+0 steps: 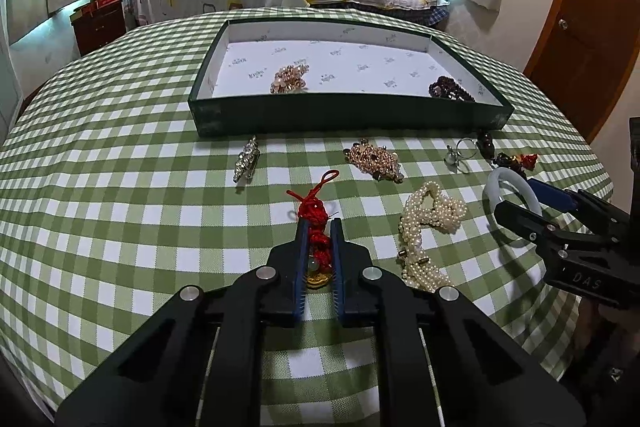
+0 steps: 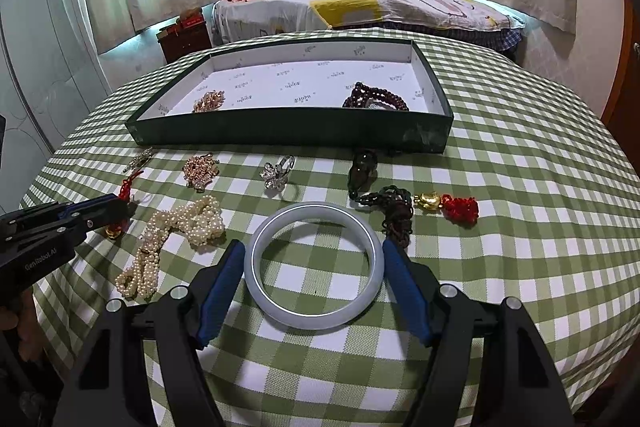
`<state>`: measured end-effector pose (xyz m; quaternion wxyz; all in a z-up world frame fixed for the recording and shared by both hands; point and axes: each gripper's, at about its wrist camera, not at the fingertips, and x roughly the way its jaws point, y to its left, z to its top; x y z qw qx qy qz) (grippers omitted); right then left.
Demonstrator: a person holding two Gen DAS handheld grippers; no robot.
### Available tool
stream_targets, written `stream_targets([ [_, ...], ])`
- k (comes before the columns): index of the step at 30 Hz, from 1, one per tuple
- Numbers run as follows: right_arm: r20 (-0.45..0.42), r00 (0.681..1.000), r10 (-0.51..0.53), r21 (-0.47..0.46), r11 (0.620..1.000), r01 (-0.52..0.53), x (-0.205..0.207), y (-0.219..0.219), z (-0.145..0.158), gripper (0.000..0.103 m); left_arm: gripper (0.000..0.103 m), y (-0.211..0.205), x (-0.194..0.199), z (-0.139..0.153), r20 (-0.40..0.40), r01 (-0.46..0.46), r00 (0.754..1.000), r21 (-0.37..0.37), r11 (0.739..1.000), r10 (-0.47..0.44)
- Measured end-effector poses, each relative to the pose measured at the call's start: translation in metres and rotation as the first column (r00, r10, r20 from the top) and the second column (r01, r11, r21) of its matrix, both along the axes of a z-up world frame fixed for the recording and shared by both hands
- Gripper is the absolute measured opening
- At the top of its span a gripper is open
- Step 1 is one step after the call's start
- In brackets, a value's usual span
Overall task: Organize jewelry
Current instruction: 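Lower bangle and red tassel into the box and open both tools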
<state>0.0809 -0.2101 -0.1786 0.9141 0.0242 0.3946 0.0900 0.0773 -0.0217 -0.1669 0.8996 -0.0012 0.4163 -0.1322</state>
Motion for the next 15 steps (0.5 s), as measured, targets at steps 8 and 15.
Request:
stream_targets([
  [8,0.043,0.999,-0.008,0.0,1.0,0.008,-0.005,-0.001,0.01,0.069,0.011,0.001,-0.003,0.015,0.065,-0.008,0.998,0.013,1.0,0.007],
  [15,0.078,0.997,-0.019,-0.001,1.0,0.019,-0.007,-0.004,0.019,0.069,0.011,0.005,-0.002,0.023,0.098,-0.019,0.995,0.003,1.0,0.019],
])
